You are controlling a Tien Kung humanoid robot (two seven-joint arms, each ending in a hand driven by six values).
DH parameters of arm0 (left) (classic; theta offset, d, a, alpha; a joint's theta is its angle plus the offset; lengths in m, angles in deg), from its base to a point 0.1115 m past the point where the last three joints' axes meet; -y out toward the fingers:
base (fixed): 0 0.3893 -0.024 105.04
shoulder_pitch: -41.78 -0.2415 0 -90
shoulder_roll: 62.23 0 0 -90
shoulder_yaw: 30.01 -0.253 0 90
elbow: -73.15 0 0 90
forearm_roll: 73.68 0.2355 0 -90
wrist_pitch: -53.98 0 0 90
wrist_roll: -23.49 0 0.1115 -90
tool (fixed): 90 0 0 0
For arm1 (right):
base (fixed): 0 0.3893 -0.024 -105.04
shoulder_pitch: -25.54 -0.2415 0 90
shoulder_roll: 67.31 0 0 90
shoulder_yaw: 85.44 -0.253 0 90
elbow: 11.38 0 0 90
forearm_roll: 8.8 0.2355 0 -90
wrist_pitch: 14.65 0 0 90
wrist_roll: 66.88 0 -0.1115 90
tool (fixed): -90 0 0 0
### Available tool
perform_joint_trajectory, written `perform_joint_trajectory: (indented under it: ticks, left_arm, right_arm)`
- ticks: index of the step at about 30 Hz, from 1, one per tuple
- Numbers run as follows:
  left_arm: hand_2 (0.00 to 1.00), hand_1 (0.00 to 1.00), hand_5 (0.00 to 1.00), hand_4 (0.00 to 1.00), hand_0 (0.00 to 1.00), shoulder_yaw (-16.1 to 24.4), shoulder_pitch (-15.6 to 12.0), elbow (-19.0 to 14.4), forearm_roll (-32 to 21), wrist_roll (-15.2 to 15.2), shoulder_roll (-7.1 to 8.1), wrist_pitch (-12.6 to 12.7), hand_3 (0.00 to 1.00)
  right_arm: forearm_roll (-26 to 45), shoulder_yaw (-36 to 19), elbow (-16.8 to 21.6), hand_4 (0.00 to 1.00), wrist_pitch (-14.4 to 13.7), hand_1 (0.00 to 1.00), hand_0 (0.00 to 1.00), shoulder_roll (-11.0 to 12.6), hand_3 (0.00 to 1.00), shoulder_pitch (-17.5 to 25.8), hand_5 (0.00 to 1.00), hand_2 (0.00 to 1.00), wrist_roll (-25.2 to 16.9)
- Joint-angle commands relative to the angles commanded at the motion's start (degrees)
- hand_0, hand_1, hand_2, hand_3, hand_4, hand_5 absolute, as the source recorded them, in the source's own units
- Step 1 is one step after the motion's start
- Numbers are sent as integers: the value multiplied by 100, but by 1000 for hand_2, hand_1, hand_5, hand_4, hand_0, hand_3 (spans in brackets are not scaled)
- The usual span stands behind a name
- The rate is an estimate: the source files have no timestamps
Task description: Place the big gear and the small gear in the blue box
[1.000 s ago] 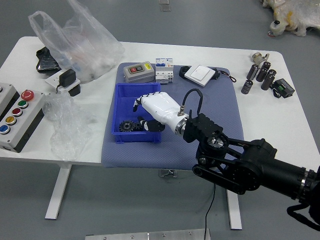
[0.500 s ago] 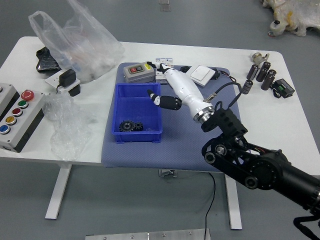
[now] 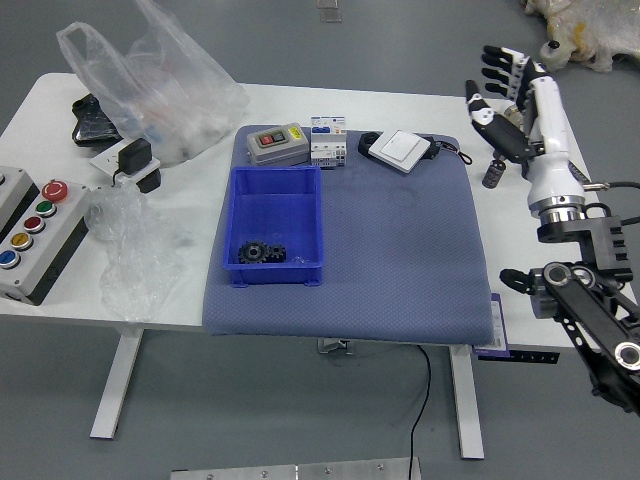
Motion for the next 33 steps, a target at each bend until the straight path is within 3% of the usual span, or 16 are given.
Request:
perform_joint_trajectory:
  ticks: [9, 20, 23, 24, 33]
  left_arm:
    - [517, 524, 274, 693, 622, -780, 140, -36, -512, 216, 76, -4, 659]
    - [516, 524, 274, 693, 623, -1319, 360, -17, -617, 215, 101, -20, 659]
    - [516, 524, 274, 693, 623, -1527, 478, -6, -646, 215, 111, -27, 659]
    - [516, 525, 274, 694, 623, -1564, 504, -5, -649, 215, 114, -28, 660]
    - [517, 525, 274, 693, 623, -1710, 668, -6, -655, 226, 131, -35, 660]
  right_arm:
    - [1193, -1785, -50, 661, 281, 707, 698, -104, 703, 1114, 318, 727, -536]
    - [1616, -3665, 240, 681, 408, 695, 703, -372, 691, 2129, 365, 720, -780]
    - [1860, -4096, 321, 681, 521, 695, 703, -420, 691, 2428, 365, 720, -872]
    - [1923, -4211, 327, 713, 550, 694, 702, -430, 689, 2491, 446, 722, -896]
    - [2285, -4973, 364, 701, 686, 705, 730, -485, 685, 2914, 418, 729, -1033]
